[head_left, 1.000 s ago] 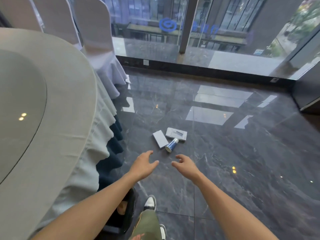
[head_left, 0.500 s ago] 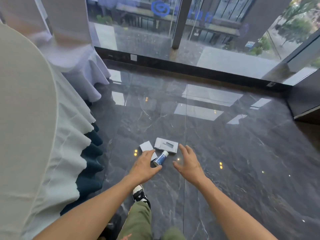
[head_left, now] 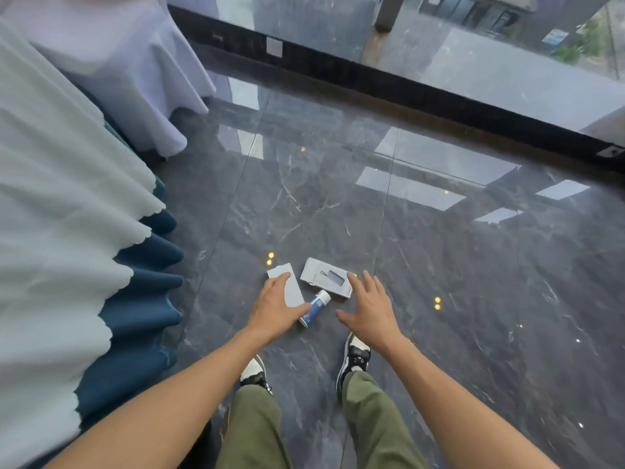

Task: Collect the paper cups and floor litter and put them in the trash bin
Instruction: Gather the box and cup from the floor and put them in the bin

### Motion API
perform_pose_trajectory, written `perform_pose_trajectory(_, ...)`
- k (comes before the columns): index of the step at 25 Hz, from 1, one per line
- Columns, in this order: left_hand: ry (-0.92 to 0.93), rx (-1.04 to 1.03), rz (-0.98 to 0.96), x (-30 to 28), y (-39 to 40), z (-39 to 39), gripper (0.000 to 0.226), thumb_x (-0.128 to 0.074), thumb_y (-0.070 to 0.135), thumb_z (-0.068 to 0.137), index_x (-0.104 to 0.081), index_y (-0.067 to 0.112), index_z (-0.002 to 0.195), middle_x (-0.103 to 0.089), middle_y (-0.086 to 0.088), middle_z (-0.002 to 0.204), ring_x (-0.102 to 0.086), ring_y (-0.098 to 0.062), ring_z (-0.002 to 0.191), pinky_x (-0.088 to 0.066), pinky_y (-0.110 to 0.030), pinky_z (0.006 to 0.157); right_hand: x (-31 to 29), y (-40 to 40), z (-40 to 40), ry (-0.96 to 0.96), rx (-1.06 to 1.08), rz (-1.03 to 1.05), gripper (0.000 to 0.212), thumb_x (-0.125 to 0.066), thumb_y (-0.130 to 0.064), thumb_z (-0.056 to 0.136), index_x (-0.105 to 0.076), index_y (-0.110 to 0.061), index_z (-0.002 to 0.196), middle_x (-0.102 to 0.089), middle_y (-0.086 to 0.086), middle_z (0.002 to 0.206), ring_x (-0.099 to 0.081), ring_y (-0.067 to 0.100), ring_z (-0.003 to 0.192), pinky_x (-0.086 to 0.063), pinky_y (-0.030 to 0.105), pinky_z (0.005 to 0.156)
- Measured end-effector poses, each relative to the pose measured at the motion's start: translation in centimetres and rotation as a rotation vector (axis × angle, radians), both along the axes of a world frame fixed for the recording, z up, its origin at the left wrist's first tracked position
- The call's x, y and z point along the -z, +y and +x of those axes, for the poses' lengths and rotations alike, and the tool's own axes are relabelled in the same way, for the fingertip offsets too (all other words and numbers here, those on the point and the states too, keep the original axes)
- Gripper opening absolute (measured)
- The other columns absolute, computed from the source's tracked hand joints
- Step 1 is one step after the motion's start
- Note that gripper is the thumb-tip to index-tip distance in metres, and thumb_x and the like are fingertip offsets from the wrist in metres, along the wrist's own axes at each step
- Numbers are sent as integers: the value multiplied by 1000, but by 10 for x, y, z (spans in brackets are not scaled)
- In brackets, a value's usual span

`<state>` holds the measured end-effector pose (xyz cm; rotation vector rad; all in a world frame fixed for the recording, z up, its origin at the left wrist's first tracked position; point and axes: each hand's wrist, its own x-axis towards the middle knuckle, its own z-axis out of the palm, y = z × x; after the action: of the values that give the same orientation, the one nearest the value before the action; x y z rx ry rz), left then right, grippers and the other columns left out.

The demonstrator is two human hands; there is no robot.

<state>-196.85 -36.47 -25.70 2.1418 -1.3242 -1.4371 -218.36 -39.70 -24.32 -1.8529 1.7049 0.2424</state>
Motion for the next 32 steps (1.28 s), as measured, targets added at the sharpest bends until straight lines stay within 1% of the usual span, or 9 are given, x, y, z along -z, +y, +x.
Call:
perform_pose_trajectory(3,27,-105,51,70,-23,-12,91,-84,36,83,-38,14,159,-43,-12,156,-45,-27,143,-39,-40,115,71,-31,-10,48,-49,32,86,-68,-49,87,-26,-28,159,-18,11,169,-12,35,155,-21,46,122)
perform_pose_trajectory(6,41,-153,79,155,-41,-25,82,-82,35,85,-44,18,156,-47,-13,152,-47,-28,139,-40,-38,113,153,-58,-18,77,-122,61,87,-68,-52,86,-27,-27,158,-18,12,168,-11,38,155,-21,48,121)
perform_pose_trajectory(11,24,-237,137,302,-57,-41,74,-78,33,88,-46,19,153,-48,-13,150,-51,-29,136,-42,-36,106,293,-82,-23,85,-194,117,86,-70,-43,84,-28,-22,156,-28,12,160,-26,36,146,-31,46,115)
perform_pose_trajectory(15,-38,-331,217,404,-60,-40,79,-78,36,89,-41,15,155,-46,-16,150,-49,-34,137,-43,-41,110,396,-88,-18,57,-215,167,85,-69,-33,87,-26,-17,159,-32,9,161,-31,34,145,-36,45,114)
perform_pose_trajectory(18,-91,-372,264,470,-61,-33,92,-81,40,86,-32,10,157,-44,-20,149,-47,-37,137,-42,-44,112,460,-97,-15,69,-228,162,76,-68,-30,89,-32,-13,154,-42,11,151,-39,34,139,-38,43,111)
perform_pose_trajectory(23,-215,-395,319,546,-80,-21,101,-82,58,77,-34,5,149,-49,-18,146,-53,-37,132,-47,-50,106,540,-120,-13,156,-169,84,64,-68,-32,88,-39,-10,140,-46,10,139,-43,33,129,-43,45,103)
perform_pose_trajectory(25,-265,-378,338,565,-88,-22,105,-84,60,75,-34,4,148,-48,-18,145,-55,-37,129,-49,-50,104,565,-124,-12,221,-158,52,69,-71,-38,85,-37,-9,138,-43,12,140,-41,35,129,-42,47,101)
perform_pose_trajectory(29,-311,-442,314,588,-94,-18,92,-89,48,75,-41,2,139,-50,-21,141,-57,-39,127,-49,-51,103,596,-128,-11,307,-163,52,91,-74,-31,79,-22,-8,150,-19,19,159,-21,40,147,-29,54,115)
perform_pose_trajectory(32,-264,-484,301,601,-93,-7,74,-88,43,78,-53,4,129,-55,-19,135,-59,-38,121,-51,-48,99,605,-138,-12,297,-136,67,96,-75,-31,79,-16,-10,151,-5,23,165,-4,46,153,-15,61,121)
